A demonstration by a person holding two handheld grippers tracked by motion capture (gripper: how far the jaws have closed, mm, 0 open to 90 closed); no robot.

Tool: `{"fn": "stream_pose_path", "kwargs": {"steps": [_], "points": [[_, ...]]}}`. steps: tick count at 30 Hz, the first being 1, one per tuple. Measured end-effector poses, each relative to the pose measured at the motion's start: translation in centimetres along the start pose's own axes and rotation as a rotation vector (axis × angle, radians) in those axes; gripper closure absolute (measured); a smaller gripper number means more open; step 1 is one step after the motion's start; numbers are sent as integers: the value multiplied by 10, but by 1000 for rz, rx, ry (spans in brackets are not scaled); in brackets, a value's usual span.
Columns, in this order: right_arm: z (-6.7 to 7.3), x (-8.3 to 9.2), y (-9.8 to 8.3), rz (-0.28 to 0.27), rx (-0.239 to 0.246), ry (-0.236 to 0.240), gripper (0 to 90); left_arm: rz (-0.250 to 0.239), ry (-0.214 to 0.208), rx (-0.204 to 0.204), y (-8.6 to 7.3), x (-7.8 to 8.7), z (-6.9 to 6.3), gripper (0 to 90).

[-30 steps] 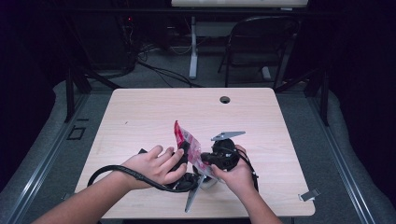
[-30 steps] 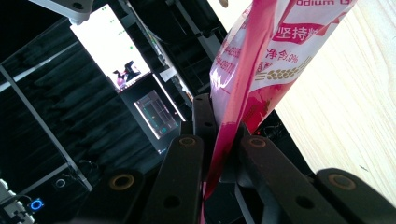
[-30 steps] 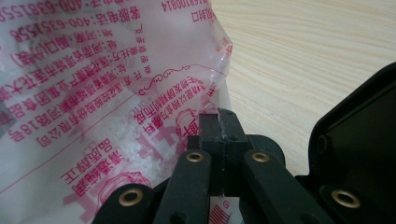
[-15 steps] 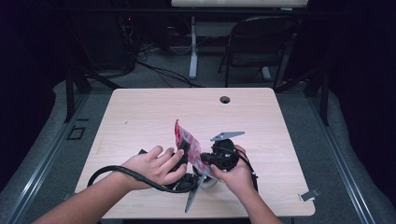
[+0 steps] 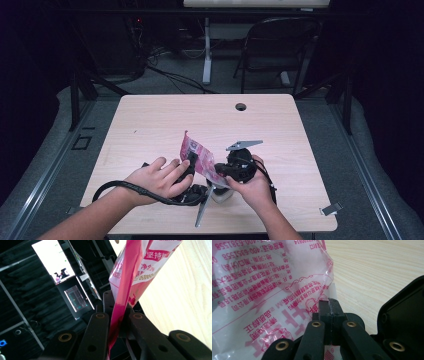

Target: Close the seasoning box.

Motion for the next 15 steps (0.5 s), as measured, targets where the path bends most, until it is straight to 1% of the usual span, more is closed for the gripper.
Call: {"fn": "stream_pose_path", "kwargs": {"steps": [1, 2, 3, 4, 5, 6, 7, 8, 9, 10, 11, 12, 13, 14, 15], "points": [[1, 0, 0, 6, 0, 1, 900, 4, -7, 6, -1, 0, -1, 894], [1, 0, 0, 3, 2, 0, 900, 5, -7, 21, -2, 0, -2, 894], [1, 0, 0, 1, 2, 0, 900, 0, 2, 14, -2, 0, -1, 894], [1, 0, 0, -2, 6, -1, 900, 1, 1, 23, -2, 0, -2, 894], [1, 1, 1, 3, 9, -3, 900, 6, -9, 42, -3, 0, -4, 894], [1, 1, 1, 4, 5, -3, 900, 4, -8, 31, -3, 0, -4, 894], [0, 1, 1, 0, 3, -2, 900, 6, -11, 37, -3, 0, -5, 894], [0, 2, 1, 0, 2, -1, 900, 10, -18, 54, -4, 0, -7, 894], [0, 2, 1, 1, 2, -2, 900, 15, -33, 47, -4, 0, -7, 894], [0, 2, 1, 1, 2, -3, 900, 16, -35, 49, -4, 0, -7, 894], [0, 2, 1, 2, 1, -2, 900, 7, -15, 44, -4, 0, -8, 894], [1, 2, 1, 3, 0, -1, 900, 12, -24, 60, -5, 0, -9, 894], [1, 1, 1, 3, -1, 0, 900, 12, -26, 61, -5, 0, -10, 894], [1, 1, 1, 4, 4, -2, 900, 10, -26, 42, -5, 1, -9, 894], [1, 2, 1, 8, 2, -2, 900, 10, -25, 42, -5, 1, -9, 894]]}}
Point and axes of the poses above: each handheld gripper's, and its own axes: x roughly backward along the jaws, y roughly out of its top, z roughly to its left, the point moved 1 cm from there along -x, roughly forward along the jaws, and after that the axes turned 15 degrees about y, right-handed, at the moved point
